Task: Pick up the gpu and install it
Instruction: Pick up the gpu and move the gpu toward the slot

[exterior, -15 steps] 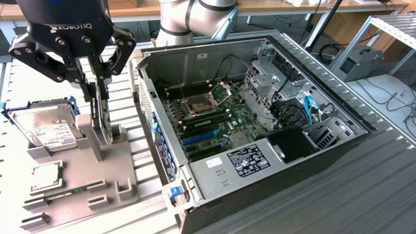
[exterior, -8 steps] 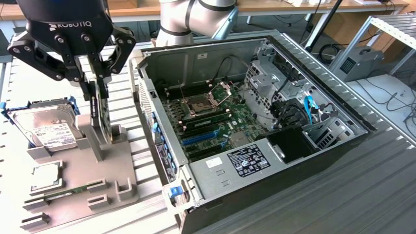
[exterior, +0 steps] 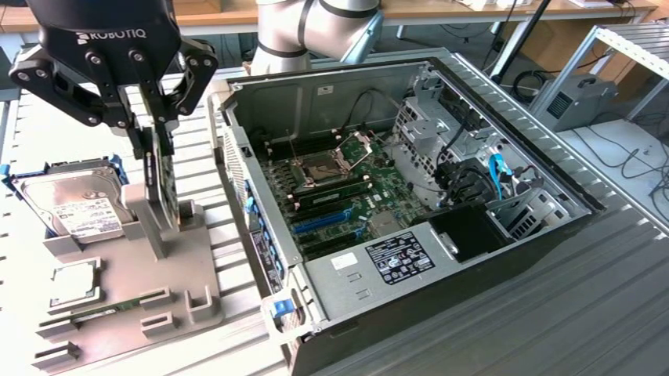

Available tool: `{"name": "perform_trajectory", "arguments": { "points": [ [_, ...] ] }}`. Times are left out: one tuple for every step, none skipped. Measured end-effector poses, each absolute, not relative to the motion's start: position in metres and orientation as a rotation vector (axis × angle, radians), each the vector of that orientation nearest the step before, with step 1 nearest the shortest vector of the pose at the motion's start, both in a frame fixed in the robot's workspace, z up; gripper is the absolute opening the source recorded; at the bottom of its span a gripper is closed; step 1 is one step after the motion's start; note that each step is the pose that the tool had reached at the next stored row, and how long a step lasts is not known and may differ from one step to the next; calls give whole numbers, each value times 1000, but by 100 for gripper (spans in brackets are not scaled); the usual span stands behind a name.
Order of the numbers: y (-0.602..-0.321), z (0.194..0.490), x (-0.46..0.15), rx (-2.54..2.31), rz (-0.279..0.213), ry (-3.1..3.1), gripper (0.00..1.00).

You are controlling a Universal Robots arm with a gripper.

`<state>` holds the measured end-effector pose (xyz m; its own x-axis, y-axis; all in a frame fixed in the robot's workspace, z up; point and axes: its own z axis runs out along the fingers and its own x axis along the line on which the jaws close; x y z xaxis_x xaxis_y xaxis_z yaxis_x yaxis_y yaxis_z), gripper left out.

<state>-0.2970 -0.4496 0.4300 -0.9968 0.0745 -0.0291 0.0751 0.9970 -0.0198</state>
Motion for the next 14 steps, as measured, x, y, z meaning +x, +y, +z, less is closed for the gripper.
{"name": "perform_trajectory", "arguments": {
  "points": [
    [-450,430,-297,117,-32,3111,26],
    [-450,431,-297,117,-32,3111,26],
    [-450,431,-297,117,-32,3111,26],
    [-450,432,-297,117,-32,3111,26],
    [-450,432,-297,117,-32,3111,26],
    [-450,432,-297,117,-32,3111,26],
    [-450,433,-297,117,-32,3111,26],
    [-450,433,-297,117,-32,3111,26],
    [-450,434,-297,117,-32,3111,26],
    [-450,434,-297,117,-32,3111,26],
    [-450,435,-297,117,-32,3111,26],
    [-450,435,-297,117,-32,3111,26],
    [-450,435,-297,117,-32,3111,26],
    [-450,435,-297,116,-32,3111,26]
  ]
}}
